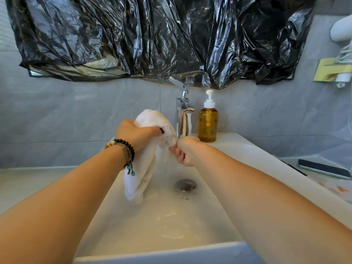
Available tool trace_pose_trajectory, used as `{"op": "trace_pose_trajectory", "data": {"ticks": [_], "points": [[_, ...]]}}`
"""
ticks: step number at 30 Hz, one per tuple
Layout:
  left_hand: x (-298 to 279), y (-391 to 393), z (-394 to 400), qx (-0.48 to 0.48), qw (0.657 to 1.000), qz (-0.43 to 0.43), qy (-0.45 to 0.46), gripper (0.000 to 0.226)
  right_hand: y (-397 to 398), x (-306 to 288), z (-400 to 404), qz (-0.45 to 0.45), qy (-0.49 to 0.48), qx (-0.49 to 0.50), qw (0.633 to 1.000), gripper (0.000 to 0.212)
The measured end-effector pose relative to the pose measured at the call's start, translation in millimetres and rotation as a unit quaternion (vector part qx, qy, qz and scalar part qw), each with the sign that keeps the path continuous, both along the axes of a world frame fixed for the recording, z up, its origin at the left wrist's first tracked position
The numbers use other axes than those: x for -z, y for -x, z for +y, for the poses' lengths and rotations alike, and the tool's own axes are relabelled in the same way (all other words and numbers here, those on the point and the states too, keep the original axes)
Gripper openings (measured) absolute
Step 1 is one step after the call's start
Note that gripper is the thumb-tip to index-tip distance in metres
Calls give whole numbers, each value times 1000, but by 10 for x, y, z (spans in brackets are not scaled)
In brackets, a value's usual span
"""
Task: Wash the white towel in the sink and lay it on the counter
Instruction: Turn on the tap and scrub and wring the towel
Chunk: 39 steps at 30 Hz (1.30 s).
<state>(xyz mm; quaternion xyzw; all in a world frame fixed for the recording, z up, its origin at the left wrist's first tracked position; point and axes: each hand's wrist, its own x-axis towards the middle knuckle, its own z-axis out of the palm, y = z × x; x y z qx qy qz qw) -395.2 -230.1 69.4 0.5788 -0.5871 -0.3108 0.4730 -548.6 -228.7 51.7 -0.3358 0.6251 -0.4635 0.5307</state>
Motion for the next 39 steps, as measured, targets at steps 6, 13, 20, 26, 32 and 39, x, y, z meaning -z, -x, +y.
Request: {"op": "trace_pose_trajectory", "data": {"ticks": [6,13,20,26,32,39], "points": [[-33,-44,13,15,999,27,12,52,52,59,-22,20,31,49,998,22],[2,50,18,30,996,58,-52,48,-6,-18,76,138,25,36,990,20],[-9,118,44,32,975,192,-110,105,227,-109,252,221,68,-68,970,17],[-101,59,69,-10,967,250,-48,104,374,399,311,525,55,-210,823,53],[-92,-3,38,-22,968,250,-18,59,39,904,309,676,2,-290,678,84],[-61,9,39,-9,978,209,25,26,-259,968,469,678,245,-422,550,61]]}}
